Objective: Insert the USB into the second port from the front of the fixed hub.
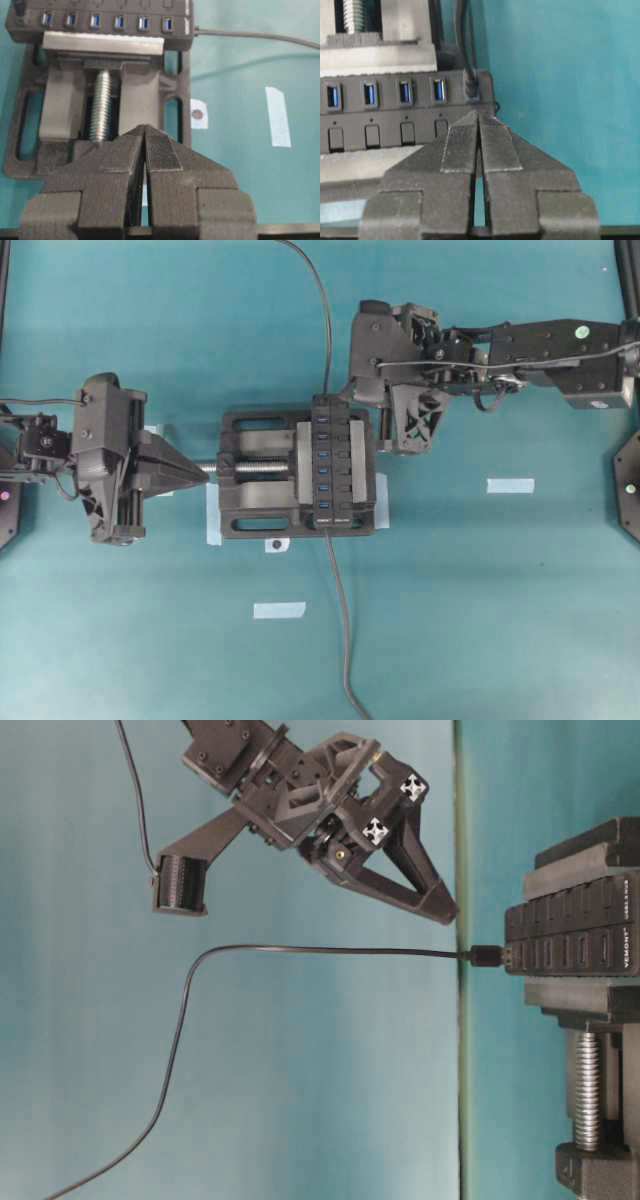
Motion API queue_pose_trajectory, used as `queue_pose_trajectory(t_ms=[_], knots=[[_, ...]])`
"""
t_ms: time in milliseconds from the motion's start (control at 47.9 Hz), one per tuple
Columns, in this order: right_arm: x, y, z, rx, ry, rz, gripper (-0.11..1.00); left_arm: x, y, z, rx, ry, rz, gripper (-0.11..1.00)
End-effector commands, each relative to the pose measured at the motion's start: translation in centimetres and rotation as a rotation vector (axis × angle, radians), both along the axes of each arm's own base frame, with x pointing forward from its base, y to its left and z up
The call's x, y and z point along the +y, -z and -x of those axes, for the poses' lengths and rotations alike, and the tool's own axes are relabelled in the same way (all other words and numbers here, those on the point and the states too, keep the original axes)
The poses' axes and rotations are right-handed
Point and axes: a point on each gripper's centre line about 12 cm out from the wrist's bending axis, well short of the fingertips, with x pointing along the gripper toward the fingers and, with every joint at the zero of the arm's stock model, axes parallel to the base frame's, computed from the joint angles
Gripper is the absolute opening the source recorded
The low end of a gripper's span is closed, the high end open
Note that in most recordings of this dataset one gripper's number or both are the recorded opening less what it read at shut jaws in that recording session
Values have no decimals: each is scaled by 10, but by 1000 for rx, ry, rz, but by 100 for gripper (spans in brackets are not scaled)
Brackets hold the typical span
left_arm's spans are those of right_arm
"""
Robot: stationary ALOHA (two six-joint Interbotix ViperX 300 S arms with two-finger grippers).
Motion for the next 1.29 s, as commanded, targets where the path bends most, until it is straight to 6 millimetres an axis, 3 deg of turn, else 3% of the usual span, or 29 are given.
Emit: queue_pose_trajectory(t_ms=[0, 585, 856, 981, 1190, 1273], knots=[[-2, -12, -6, -44, -5, 15, 1, 0, -10, -5, -32, -1, 0, 0], [-4, -9, -13, -61, 0, 14, 2, 0, -9, -5, -31, -1, -1, 0], [-5, -10, -14, -52, 7, 7, 10, 0, -10, -6, -34, -1, -1, 0], [-4, -9, -13, -44, 9, 1, 24, 0, -10, -6, -32, -1, -1, 0], [-1, -7, -15, -45, 3, -2, 78, 0, -10, -6, -32, 1, -4, 0], [0, -9, -16, -54, 1, -1, 94, 0, -10, -6, -34, 1, -4, 0]])
